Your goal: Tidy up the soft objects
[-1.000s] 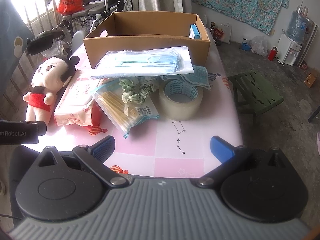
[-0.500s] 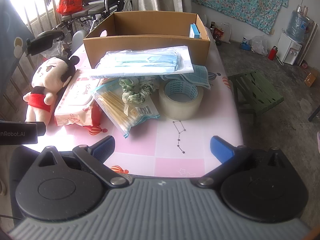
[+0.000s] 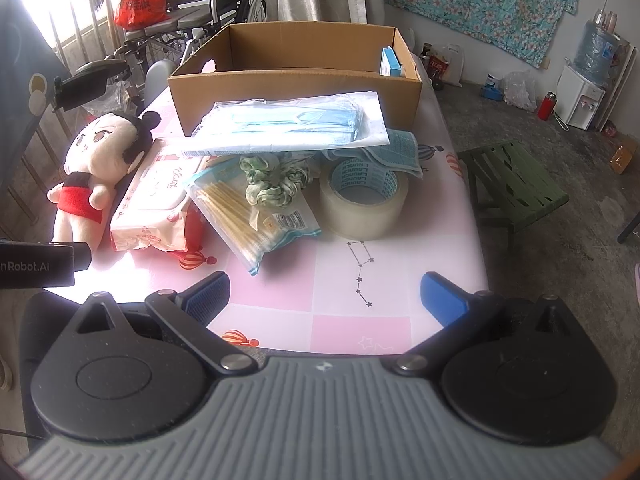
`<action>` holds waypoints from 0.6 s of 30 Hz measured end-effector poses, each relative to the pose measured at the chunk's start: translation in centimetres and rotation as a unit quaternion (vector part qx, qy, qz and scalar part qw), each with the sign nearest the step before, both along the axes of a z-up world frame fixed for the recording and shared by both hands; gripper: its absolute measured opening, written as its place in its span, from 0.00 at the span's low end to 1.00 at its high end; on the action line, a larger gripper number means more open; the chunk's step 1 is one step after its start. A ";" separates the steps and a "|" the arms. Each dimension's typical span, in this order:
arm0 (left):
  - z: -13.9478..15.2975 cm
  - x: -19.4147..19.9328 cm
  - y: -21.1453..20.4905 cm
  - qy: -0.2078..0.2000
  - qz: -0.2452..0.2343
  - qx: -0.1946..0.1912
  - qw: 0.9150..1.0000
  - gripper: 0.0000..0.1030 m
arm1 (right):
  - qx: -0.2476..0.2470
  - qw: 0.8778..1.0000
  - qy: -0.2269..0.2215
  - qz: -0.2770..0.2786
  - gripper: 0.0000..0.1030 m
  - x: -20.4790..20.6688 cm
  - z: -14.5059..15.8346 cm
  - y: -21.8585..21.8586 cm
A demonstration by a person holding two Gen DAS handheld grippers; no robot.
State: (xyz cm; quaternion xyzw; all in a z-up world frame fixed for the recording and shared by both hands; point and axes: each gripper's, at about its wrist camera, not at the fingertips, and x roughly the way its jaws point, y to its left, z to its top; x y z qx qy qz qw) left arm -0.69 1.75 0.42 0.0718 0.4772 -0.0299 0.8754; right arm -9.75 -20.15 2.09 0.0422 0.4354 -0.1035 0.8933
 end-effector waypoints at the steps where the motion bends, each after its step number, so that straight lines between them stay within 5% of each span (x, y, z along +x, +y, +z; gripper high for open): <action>1: 0.0 0.0 0.0 0.000 0.000 0.000 1.000 1.00 | 0.000 1.000 0.000 0.000 0.99 0.0 0.0 0.0; 18: -0.1 -0.2 0.7 -0.001 0.006 0.001 1.000 1.00 | 0.001 1.000 0.000 0.004 0.99 0.0 -0.2 0.3</action>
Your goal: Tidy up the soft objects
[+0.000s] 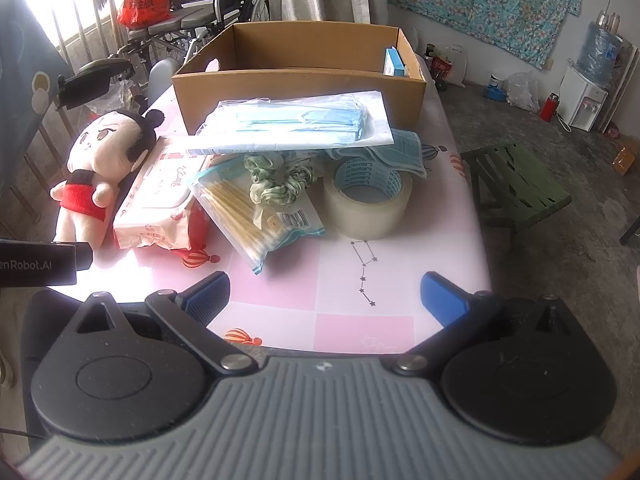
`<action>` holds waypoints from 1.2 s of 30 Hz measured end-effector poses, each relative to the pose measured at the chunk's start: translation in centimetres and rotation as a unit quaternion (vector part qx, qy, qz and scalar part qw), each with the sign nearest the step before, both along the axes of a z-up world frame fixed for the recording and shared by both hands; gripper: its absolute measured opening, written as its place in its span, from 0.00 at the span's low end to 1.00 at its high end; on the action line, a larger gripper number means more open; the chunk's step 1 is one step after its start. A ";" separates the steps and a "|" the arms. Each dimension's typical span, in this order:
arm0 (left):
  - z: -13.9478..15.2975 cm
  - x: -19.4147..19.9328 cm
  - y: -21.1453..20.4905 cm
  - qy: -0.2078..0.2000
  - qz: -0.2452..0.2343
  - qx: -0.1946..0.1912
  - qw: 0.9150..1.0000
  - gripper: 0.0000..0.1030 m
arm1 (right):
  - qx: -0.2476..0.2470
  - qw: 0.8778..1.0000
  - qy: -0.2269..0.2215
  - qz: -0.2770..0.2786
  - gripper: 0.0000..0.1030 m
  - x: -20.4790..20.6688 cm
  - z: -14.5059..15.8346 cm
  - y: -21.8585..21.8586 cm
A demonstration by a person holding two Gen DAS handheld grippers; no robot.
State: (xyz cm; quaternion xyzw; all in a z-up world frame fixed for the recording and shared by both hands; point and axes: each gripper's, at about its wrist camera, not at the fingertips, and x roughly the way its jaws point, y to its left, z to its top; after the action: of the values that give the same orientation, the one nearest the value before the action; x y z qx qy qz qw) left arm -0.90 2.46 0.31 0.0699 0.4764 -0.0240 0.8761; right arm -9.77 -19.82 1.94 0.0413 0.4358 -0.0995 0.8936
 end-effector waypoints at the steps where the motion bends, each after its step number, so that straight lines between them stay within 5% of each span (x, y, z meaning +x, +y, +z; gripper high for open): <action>1: 0.0 0.0 0.0 0.000 0.001 0.001 1.000 1.00 | 0.000 1.000 0.000 0.000 0.99 0.0 0.0 0.0; 16: 0.6 2.2 -2.0 -0.039 -0.036 -0.002 0.999 1.00 | 0.031 0.999 -0.033 -0.013 0.99 0.9 -0.3 -3.4; 21: 0.8 4.3 -3.3 -0.053 -0.079 -0.076 0.993 0.99 | 0.024 0.996 -0.084 -0.013 0.99 2.0 -0.2 -6.8; 24: 0.5 6.0 -4.3 -0.046 -0.095 -0.144 0.984 0.99 | 0.038 0.992 -0.117 -0.020 0.99 2.7 0.0 -9.1; 28: -1.0 9.3 -6.6 0.011 -0.101 -0.212 0.972 0.91 | 0.073 0.985 -0.149 -0.042 0.99 4.0 -0.1 -12.3; 33: -4.6 12.7 -7.4 0.091 -0.076 -0.337 0.934 0.84 | 0.102 0.979 -0.171 -0.048 0.95 6.1 -1.0 -14.9; 36: -5.8 13.6 -8.1 0.097 -0.072 -0.366 0.923 0.83 | 0.117 0.975 -0.184 -0.033 0.91 8.2 -1.3 -16.2</action>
State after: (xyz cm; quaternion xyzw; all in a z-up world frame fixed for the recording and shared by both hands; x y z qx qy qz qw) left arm 12.69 -5.66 -5.51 -0.2243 0.5109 -0.2661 0.7861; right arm -1.59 -35.98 0.60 0.1776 0.2710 -0.0681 0.9436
